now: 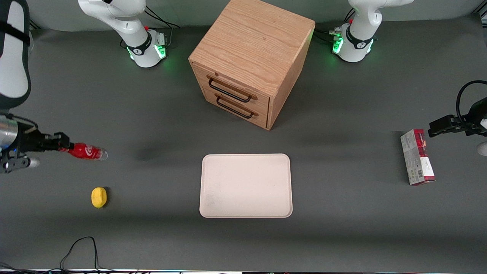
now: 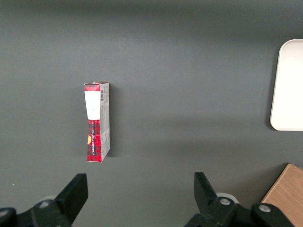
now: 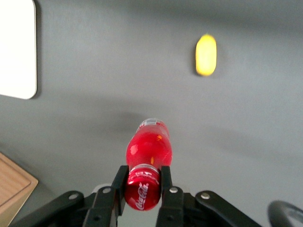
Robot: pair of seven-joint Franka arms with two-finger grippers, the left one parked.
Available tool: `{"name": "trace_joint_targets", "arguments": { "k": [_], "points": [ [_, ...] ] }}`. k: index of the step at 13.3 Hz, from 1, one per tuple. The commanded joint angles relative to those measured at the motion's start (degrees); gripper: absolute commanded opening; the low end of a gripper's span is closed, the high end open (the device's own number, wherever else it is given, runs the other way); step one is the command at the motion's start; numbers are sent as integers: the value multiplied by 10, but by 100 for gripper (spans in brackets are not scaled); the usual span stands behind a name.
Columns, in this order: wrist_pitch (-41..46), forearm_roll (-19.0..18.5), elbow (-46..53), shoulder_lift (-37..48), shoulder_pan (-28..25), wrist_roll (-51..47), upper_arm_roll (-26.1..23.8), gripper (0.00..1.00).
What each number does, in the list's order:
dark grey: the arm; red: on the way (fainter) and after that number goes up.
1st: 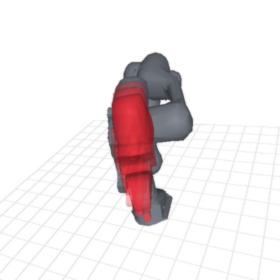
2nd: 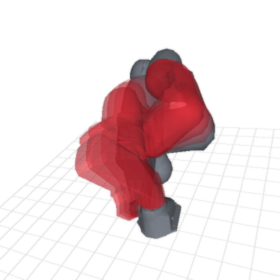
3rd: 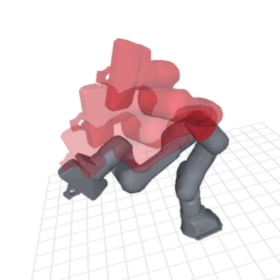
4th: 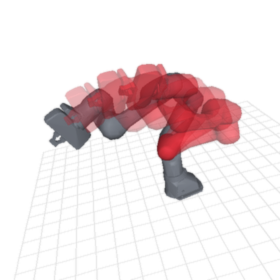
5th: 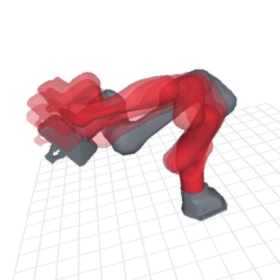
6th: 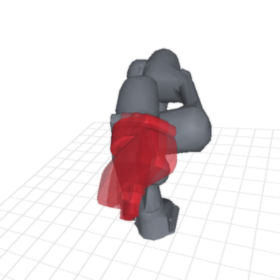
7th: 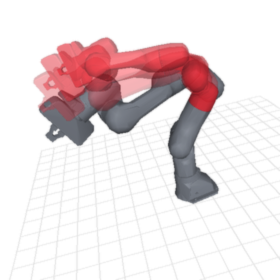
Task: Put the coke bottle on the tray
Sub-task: 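Lift the bottle and carry it with the right gripper to the tray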
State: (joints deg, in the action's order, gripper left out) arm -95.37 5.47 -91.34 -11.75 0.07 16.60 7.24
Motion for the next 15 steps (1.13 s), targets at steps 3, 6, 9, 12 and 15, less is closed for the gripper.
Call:
{"name": "trace_joint_targets", "arguments": {
  "k": [3,6,9,12,15],
  "points": [
    [-18,-11,-44,39,-25,-37,-4,0],
    [-6,-10,25,-7,-54,-79,-5,0],
    [13,-11,135,-102,-110,-152,-6,0],
    [38,-6,271,-211,-142,-262,-10,0],
    [32,-5,398,-316,-157,-391,-41,0]
  ]
}}
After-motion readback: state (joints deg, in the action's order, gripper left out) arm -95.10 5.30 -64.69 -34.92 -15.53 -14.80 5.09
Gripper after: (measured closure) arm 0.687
